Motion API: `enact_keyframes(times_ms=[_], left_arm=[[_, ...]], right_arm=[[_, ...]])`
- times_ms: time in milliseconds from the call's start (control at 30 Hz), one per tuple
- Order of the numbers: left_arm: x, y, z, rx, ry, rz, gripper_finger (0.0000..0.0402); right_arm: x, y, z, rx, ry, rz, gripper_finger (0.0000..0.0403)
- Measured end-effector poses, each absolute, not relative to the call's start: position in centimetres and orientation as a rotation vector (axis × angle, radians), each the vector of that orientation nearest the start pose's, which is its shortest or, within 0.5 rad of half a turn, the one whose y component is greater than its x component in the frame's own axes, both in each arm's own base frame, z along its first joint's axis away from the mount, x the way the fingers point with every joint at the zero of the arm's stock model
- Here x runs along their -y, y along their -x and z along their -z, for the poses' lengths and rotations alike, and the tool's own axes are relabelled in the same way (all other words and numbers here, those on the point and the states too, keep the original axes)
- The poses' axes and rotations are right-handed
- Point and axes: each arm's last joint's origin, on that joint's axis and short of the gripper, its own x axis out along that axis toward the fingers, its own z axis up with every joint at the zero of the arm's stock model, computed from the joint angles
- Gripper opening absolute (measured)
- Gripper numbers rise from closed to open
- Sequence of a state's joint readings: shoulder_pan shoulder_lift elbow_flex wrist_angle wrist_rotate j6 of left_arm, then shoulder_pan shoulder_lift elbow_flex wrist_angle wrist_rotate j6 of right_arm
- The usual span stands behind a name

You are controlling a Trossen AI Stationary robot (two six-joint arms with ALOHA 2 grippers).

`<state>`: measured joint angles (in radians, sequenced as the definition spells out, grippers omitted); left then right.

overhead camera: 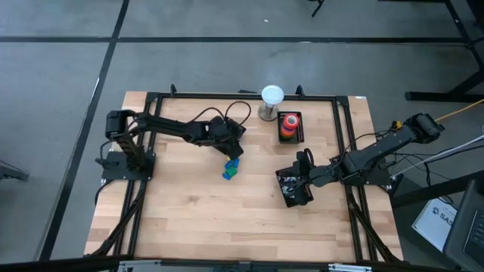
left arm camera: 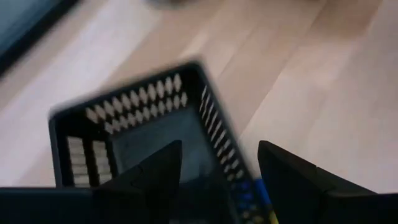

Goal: Pick and place Stapler, Stapler remover, tape
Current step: Move the left black bin to the center of the table

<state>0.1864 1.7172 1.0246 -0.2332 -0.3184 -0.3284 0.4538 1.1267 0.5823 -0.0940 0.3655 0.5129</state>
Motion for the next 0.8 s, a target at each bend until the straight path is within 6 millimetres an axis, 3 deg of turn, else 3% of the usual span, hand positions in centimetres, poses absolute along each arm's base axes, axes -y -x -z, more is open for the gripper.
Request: enact_keyframes(times_ms=[233,467,800], left_arm=[[-7.9,-33.9,-14.9,-0.938,0.295,-0.597,0.0210],[-7.9,-33.6,-14.2,-1.005,0.279,-0.575,0.0195],[-5.2,-34.0,-14.1,-1.069,0.136,-0.305,0.0049]], right_arm=[[-8.9,-20.5,-21.0,-0.588,-0.246,0.066,0.0140],[-8.9,-20.5,-21.0,-0.589,-0.243,0.066,0.0140],[-8.9,-20.5,-21.0,-0.588,-0.246,0.067,0.0140]])
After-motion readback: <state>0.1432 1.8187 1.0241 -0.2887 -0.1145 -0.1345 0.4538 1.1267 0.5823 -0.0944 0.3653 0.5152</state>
